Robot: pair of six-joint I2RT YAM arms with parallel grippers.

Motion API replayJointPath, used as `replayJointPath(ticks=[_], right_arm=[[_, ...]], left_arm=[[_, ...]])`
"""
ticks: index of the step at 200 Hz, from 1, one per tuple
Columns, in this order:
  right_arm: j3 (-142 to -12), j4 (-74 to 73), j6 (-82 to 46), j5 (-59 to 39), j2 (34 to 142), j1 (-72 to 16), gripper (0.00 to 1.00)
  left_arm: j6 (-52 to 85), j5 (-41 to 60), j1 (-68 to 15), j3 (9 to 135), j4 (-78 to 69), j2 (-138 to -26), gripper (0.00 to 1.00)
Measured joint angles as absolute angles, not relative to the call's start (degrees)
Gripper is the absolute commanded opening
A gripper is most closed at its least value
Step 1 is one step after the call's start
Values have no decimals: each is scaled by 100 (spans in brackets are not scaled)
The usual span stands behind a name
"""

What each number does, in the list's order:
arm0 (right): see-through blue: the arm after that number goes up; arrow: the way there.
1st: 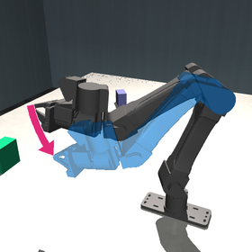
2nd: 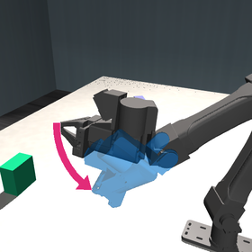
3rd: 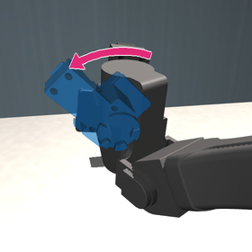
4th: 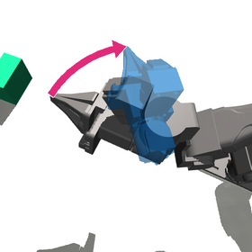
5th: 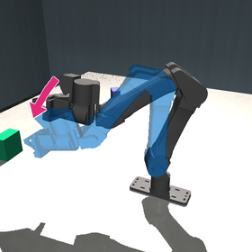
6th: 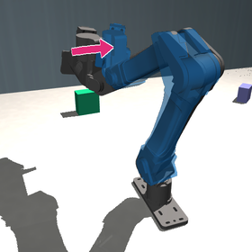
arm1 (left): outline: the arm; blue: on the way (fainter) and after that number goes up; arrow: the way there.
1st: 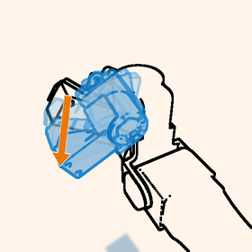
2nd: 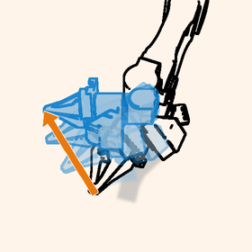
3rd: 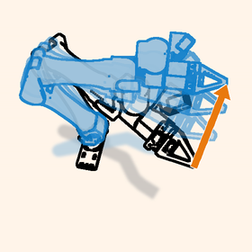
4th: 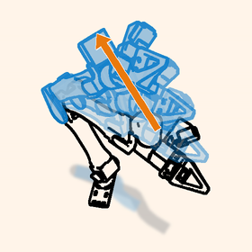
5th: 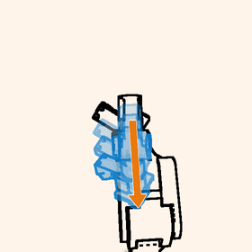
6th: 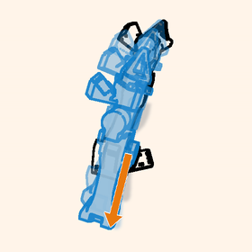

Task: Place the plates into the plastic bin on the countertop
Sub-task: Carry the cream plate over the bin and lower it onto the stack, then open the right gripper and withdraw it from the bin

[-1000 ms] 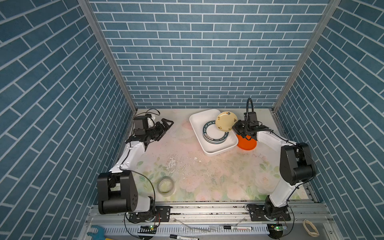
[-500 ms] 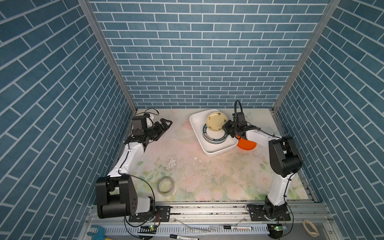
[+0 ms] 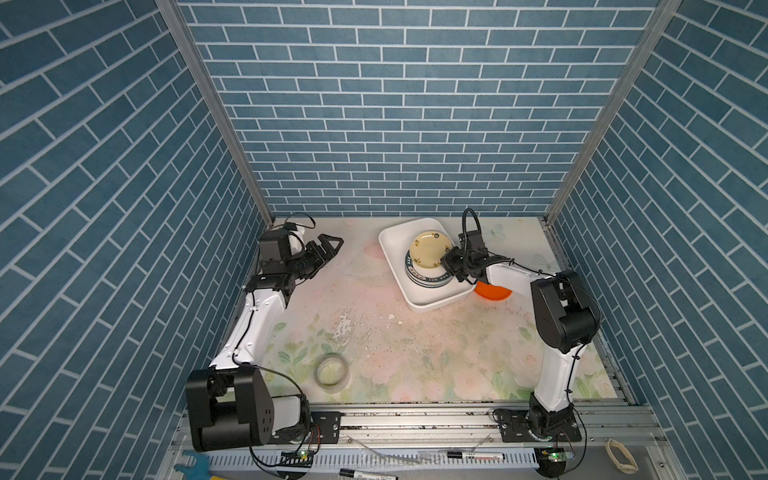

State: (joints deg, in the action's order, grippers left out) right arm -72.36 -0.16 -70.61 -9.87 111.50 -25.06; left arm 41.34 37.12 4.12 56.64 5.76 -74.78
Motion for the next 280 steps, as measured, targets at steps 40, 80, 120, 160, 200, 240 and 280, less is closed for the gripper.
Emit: replayJointPath(ticks=[40, 80, 120, 160, 200, 240, 280], right_arm=[[-7019, -49, -7140, -888, 10965, -2576, 4], [-6665, -45, -7192, -843, 10656, -2652, 5], [-6508, -64, -7247, -878, 10521, -2779, 8], [-6495, -126, -7376, -908, 10510, -2873, 21], [-6259, -145, -7435, -829, 10261, -2921, 31], [-6254, -154, -7424, -749, 10020, -2921, 35], [-6261, -5, -7159, -515, 9797, -2919, 52]], left_arm=[[4136, 3715, 412, 5664, 561, -7478, 100], [4139, 3717, 412, 5662, 550, -7478, 100], [4169, 3736, 412, 5662, 526, -7478, 100], [4233, 3776, 412, 5629, 423, -7474, 100], [4300, 3804, 412, 5601, 307, -7437, 100], [4333, 3857, 412, 5544, 193, -7382, 100], [4410, 3975, 410, 5535, 51, -7382, 100]])
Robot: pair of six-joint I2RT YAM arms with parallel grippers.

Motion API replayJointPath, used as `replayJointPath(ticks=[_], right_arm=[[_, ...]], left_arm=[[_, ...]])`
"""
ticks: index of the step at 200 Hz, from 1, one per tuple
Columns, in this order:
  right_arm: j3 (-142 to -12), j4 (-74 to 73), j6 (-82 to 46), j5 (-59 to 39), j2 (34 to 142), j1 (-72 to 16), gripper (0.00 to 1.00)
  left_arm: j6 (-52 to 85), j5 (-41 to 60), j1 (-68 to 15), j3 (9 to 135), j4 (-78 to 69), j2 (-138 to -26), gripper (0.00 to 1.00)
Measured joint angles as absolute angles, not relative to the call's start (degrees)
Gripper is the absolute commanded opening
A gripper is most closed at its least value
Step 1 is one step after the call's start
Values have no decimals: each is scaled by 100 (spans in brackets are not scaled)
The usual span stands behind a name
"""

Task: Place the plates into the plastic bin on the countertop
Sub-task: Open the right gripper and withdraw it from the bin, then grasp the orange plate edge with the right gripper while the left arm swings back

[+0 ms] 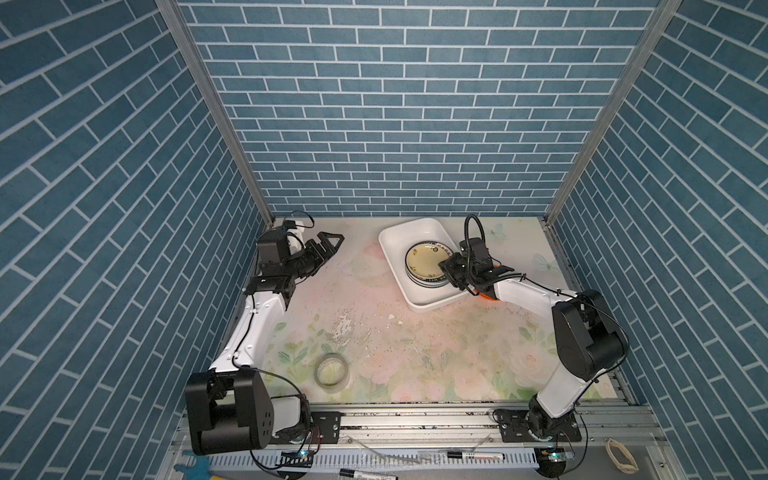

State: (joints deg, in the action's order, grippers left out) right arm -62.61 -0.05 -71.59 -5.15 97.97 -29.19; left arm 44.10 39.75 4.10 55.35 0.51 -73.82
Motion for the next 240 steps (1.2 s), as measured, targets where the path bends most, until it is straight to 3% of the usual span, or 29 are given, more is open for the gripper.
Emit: replayJointPath(ticks=[35, 111, 182, 240], right_arm=[[-6272, 381, -6713, -204, 9345, -2902, 66], [-5579, 1092, -5940, 224, 7736, -2134, 77], [-3951, 1837, -5631, 445, 6045, -814, 81], [-3350, 1483, -5371, -148, 6359, -255, 81]], left_arm=[[4431, 4167, 270, 5535, -163, -7382, 100], [4324, 4814, -1321, 5537, -545, -7426, 100], [3981, 5542, -2991, 5789, -513, -7854, 100], [3393, 5610, -4628, 5929, 32, -8490, 100]])
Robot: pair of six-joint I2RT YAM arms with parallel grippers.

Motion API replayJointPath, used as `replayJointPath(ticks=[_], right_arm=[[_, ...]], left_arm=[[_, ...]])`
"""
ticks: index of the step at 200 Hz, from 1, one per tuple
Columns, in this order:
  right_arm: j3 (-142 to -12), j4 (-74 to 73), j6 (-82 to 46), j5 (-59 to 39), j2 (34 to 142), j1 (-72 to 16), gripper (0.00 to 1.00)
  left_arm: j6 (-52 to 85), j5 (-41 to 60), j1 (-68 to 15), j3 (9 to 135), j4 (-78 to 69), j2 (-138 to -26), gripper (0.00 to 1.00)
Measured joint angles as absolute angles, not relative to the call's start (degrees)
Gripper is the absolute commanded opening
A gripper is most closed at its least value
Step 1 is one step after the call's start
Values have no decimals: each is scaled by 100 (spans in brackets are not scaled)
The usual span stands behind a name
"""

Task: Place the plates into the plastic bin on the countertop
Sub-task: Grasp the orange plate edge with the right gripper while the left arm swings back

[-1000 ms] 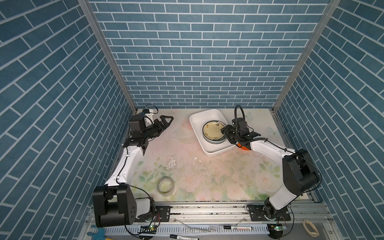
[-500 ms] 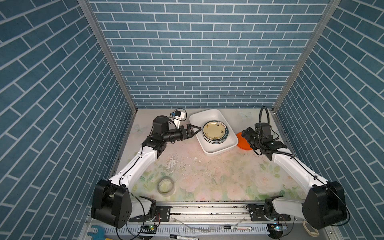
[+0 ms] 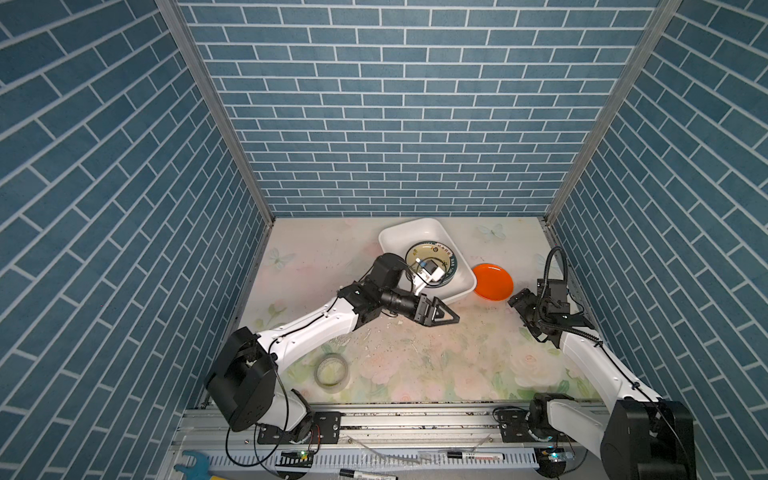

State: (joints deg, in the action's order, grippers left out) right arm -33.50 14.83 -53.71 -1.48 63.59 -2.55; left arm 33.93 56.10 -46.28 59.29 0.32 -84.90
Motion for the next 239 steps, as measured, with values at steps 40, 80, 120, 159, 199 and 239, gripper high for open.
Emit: replayJointPath(ticks=[40, 80, 120, 159, 199, 239], right_arm=[[-3343, 880, -5349, -626, 7013, -211, 79], [-3347, 521, -5352, -784, 7575, -191, 75], [-3439, 235, -5352, -902, 8149, -180, 71], [-3686, -309, -5398, -1015, 8659, -178, 64], [-3857, -945, -5590, -1125, 9155, -163, 52], [-3894, -1146, -5835, -1129, 9336, -154, 32]], left_arm=[[3120, 5511, -5024, 5957, 388, -8652, 100], [2910, 5332, -5017, 6010, 637, -8652, 100], [2794, 5205, -5017, 6051, 764, -8652, 100], [2714, 5100, -5017, 6060, 882, -8652, 100], [2635, 4998, -5017, 6062, 967, -8652, 100], [2536, 4834, -5017, 6062, 1037, -8624, 100]])
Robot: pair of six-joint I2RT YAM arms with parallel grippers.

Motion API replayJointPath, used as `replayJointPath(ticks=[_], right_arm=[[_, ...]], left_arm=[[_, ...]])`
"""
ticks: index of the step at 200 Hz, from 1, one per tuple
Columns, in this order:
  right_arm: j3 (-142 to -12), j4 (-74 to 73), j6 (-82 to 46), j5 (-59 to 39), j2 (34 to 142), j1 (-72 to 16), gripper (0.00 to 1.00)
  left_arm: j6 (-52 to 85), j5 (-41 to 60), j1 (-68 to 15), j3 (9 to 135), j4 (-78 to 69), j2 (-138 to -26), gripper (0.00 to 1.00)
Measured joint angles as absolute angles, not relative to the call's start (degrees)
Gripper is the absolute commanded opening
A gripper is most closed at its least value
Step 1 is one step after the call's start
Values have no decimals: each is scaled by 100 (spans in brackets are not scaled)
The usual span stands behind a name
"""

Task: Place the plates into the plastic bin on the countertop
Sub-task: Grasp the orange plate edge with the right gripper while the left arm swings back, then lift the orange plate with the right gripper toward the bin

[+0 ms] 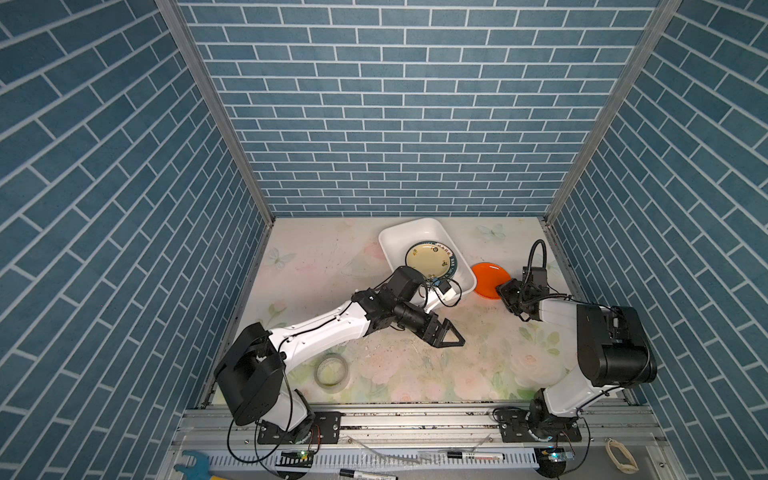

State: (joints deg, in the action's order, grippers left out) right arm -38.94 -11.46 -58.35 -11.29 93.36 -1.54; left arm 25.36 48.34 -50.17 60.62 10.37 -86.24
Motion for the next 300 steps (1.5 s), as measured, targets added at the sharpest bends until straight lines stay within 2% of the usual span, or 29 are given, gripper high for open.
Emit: replayJointPath(ticks=[54, 133, 244, 300], right_arm=[[-3892, -895, -5979, -1059, 9336, -145, 9], [-3806, -250, -6060, -891, 8565, -126, 5], [-3756, 2674, -5365, 250, 4716, -47, 4], [-3756, 3651, -5199, 436, 3931, -32, 4]], left_arm=[[2473, 4775, -4995, 6075, 1096, -8560, 100], [2451, 4733, -4906, 6088, 1138, -8447, 99], [2587, 3826, -3957, 6012, 1140, -7957, 100], [2576, 3579, -3948, 6012, 1208, -7959, 100]])
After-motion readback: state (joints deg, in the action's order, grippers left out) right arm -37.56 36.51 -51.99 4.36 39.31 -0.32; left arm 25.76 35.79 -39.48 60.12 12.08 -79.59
